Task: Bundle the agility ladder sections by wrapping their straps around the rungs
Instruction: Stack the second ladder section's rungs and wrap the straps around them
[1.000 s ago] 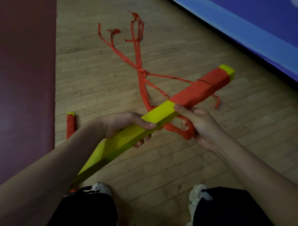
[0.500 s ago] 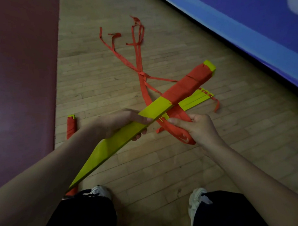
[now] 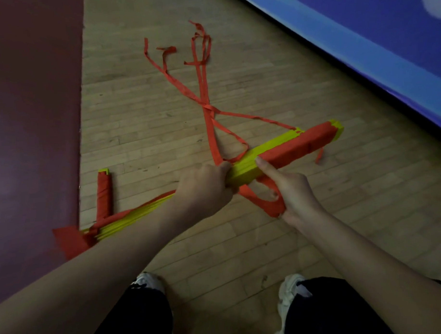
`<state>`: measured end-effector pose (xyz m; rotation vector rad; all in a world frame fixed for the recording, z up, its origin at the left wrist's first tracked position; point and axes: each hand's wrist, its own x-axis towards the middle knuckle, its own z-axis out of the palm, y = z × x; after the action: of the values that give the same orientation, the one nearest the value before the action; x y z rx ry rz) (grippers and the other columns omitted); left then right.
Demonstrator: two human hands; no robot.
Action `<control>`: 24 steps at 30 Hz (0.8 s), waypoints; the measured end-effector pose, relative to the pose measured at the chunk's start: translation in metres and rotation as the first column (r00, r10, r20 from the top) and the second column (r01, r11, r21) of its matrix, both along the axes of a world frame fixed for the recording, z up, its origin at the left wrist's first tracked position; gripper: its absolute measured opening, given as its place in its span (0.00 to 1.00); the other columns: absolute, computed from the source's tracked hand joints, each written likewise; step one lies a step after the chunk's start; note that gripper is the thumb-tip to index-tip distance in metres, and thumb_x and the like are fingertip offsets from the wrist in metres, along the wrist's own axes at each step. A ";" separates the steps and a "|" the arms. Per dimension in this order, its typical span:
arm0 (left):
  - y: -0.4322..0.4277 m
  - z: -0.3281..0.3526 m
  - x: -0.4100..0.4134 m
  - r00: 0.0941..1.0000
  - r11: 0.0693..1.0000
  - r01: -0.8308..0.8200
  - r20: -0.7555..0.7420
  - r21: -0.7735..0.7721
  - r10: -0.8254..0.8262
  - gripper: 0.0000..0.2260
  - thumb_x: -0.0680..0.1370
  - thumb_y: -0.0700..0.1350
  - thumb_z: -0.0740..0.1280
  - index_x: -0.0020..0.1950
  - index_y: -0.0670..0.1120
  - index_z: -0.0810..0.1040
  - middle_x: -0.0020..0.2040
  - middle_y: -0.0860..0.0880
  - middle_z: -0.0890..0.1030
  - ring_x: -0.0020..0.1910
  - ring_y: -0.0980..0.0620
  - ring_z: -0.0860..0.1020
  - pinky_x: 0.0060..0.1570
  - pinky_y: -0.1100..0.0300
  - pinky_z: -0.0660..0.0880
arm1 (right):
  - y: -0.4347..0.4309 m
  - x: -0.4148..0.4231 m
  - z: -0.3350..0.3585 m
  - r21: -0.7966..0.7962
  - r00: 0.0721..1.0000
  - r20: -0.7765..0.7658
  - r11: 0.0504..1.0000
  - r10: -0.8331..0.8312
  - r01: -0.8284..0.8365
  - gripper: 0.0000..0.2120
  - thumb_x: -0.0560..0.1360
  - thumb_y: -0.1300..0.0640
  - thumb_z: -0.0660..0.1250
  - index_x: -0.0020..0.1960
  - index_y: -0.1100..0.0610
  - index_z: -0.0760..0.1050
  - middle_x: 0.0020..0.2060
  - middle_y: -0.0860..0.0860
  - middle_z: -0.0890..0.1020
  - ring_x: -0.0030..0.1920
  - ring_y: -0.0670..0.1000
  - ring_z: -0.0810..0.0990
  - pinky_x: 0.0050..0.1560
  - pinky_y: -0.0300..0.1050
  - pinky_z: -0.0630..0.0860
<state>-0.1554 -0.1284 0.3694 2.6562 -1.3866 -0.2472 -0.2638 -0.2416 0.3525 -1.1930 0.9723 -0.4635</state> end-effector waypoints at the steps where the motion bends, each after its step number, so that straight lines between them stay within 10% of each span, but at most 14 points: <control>1: -0.001 -0.001 -0.003 0.997 1.000 0.024 0.067 -0.005 -0.023 0.16 0.78 0.55 0.62 0.63 0.50 0.70 0.55 0.43 0.79 0.54 0.38 0.77 0.45 0.53 0.70 | 0.000 0.001 0.003 0.063 1.000 0.015 0.998 -0.021 0.020 0.12 0.70 0.52 0.75 0.35 0.59 0.77 0.19 0.47 0.76 0.19 0.42 0.72 0.23 0.35 0.70; 5: -0.001 -0.001 -0.003 0.987 0.998 0.069 0.145 0.012 -0.070 0.18 0.78 0.56 0.61 0.65 0.51 0.69 0.55 0.43 0.80 0.54 0.39 0.78 0.46 0.53 0.71 | -0.001 0.000 0.003 0.257 0.995 0.076 0.965 -0.071 0.050 0.08 0.71 0.58 0.74 0.39 0.61 0.77 0.18 0.47 0.71 0.17 0.42 0.69 0.33 0.41 0.77; 9: 0.004 0.006 0.012 0.948 0.995 0.102 -0.303 0.015 -0.093 0.14 0.74 0.54 0.71 0.53 0.52 0.70 0.48 0.49 0.80 0.50 0.45 0.79 0.41 0.59 0.71 | -0.003 -0.004 0.001 0.343 0.992 0.126 0.939 -0.014 -0.030 0.06 0.72 0.60 0.72 0.43 0.63 0.78 0.19 0.48 0.73 0.20 0.43 0.73 0.33 0.37 0.79; 12: 0.008 0.013 0.021 0.572 0.993 -0.095 -0.820 -0.076 -0.007 0.14 0.73 0.52 0.72 0.52 0.47 0.72 0.49 0.46 0.82 0.45 0.46 0.83 0.39 0.59 0.79 | -0.007 -0.004 -0.004 0.349 0.990 0.142 0.935 0.021 -0.070 0.10 0.68 0.57 0.75 0.43 0.62 0.78 0.19 0.46 0.67 0.20 0.43 0.66 0.38 0.38 0.75; 17: 0.017 0.016 0.035 0.129 0.988 -0.071 -0.981 0.135 0.143 0.31 0.73 0.64 0.57 0.58 0.39 0.76 0.53 0.37 0.83 0.39 0.44 0.82 0.41 0.53 0.80 | -0.012 -0.003 -0.005 0.252 0.960 0.243 0.947 0.139 -0.201 0.29 0.60 0.48 0.78 0.52 0.62 0.71 0.17 0.45 0.63 0.17 0.41 0.61 0.38 0.42 0.61; 24: 0.016 0.016 0.038 0.085 0.986 -0.153 -0.993 0.063 0.076 0.22 0.71 0.62 0.63 0.40 0.43 0.77 0.29 0.47 0.75 0.23 0.53 0.72 0.23 0.66 0.69 | -0.012 -0.003 0.016 0.042 0.953 0.213 0.973 0.215 -0.229 0.09 0.73 0.57 0.69 0.39 0.62 0.74 0.19 0.49 0.71 0.18 0.42 0.69 0.21 0.33 0.69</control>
<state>-0.1175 -0.1124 0.3851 1.5948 -0.5771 -1.6120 -0.2671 -0.2539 0.3682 -1.1533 0.6604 -0.3648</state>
